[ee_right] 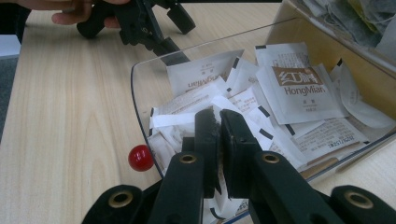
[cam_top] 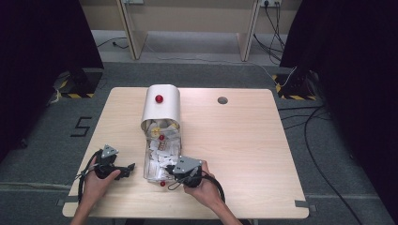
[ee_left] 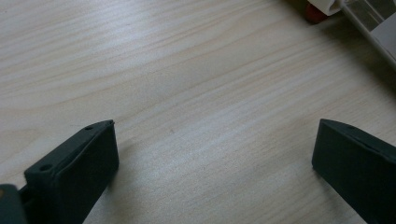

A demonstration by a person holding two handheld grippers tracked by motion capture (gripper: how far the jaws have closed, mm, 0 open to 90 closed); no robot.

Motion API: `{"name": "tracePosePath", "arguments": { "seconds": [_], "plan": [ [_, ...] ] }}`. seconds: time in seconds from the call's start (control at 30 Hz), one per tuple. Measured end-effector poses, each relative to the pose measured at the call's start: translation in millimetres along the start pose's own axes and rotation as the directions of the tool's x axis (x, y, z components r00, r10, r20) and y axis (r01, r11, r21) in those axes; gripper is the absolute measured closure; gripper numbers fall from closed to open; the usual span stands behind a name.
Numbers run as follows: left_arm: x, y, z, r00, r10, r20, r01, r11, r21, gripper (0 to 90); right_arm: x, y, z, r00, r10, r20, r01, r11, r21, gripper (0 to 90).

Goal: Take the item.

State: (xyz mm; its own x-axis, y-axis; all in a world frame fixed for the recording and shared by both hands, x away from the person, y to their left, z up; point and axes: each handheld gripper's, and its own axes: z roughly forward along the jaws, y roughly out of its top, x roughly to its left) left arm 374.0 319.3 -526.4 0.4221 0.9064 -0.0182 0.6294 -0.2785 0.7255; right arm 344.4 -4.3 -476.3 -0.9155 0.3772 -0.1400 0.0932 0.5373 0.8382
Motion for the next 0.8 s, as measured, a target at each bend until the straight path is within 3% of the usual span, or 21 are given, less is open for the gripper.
{"name": "tracePosePath", "arguments": {
  "seconds": [0.37, 0.8],
  "plan": [
    [-0.1, 0.0, 0.0, 1.0, -0.001, -0.001, 0.001, 1.0, 0.0, 0.0, -2.4, 8.9, -15.2, 0.9997, 0.012, 0.022, -0.01, 0.998, -0.069, 86.4],
    [0.1, 0.0, -0.1, 1.0, 0.002, 0.0, -0.002, 1.0, 0.0, 0.0, -3.3, 14.4, -24.6, 0.9992, 0.008, 0.038, -0.004, 0.995, -0.101, 86.2]
  ]
}}
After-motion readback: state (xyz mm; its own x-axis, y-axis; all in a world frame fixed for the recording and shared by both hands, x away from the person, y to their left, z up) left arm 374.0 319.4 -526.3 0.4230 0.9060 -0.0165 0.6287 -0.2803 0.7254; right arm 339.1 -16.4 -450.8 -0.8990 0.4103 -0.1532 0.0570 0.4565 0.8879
